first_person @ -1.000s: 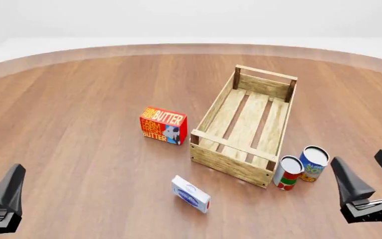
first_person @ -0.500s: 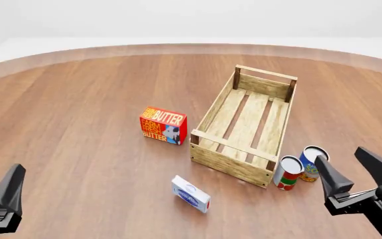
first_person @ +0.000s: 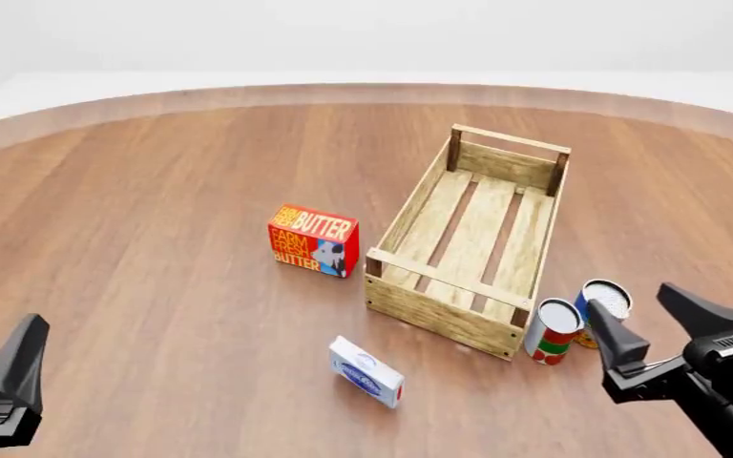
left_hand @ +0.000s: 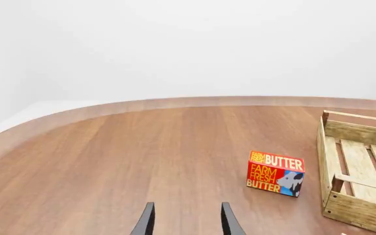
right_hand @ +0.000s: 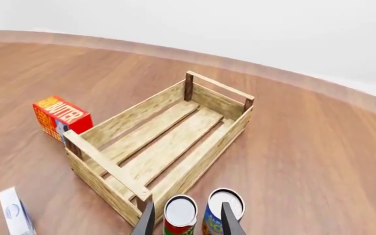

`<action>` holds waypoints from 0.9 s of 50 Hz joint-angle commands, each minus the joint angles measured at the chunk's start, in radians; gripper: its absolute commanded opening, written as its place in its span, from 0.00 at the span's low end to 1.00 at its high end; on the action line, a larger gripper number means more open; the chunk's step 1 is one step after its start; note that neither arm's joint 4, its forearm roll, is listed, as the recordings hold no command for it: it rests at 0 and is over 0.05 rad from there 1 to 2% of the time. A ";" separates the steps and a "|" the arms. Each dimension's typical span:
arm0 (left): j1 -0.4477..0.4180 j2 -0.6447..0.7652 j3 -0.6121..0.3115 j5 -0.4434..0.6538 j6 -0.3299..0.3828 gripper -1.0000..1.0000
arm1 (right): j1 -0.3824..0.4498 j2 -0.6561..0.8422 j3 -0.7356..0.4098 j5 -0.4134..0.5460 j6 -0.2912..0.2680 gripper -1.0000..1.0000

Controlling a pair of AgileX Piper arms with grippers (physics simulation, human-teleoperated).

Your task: Pick up the tomato sauce, and put it in the wooden tray.

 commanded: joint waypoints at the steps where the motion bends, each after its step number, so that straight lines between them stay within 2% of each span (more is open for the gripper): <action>1: 0.000 0.000 0.000 0.000 0.000 1.00 | -0.007 0.089 0.001 -0.056 -0.005 1.00; 24: 0.000 0.000 0.000 0.000 0.000 1.00 | -0.011 0.262 0.001 -0.187 -0.010 1.00; 36: 0.000 0.000 0.000 0.000 0.000 1.00 | -0.008 0.388 0.001 -0.287 -0.013 1.00; 45: 0.000 0.000 0.000 0.000 0.000 1.00 | -0.001 0.424 0.001 -0.313 -0.011 1.00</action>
